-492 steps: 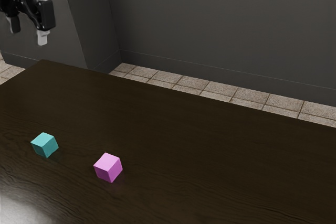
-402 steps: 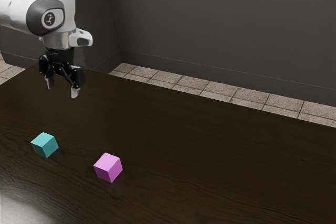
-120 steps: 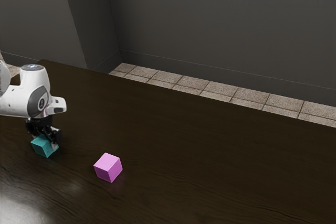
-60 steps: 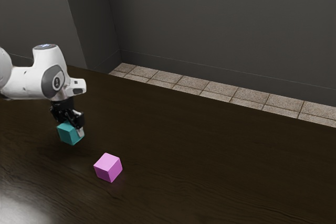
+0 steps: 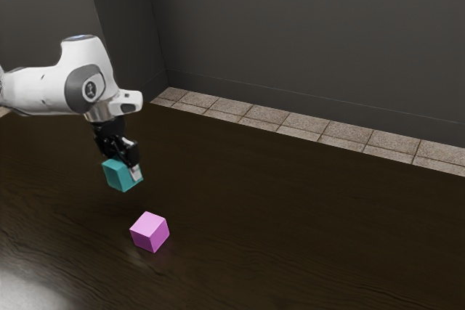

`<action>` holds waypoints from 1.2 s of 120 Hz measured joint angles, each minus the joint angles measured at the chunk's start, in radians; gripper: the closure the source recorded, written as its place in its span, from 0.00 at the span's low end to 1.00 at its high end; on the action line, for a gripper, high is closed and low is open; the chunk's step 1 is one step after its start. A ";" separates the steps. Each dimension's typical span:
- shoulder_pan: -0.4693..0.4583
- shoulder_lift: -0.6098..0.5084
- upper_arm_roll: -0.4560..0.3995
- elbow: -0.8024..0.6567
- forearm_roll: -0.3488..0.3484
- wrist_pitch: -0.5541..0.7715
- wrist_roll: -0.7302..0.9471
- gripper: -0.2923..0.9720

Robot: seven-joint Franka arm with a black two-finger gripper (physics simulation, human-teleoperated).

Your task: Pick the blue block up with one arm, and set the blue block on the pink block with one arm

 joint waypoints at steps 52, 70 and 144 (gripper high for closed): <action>-0.102 0.044 0.006 -0.041 0.003 -0.090 0.005 0.58; -0.124 0.093 0.005 -0.011 0.003 -0.096 0.004 0.58; -0.164 0.149 0.008 0.030 -0.015 -0.109 0.013 0.31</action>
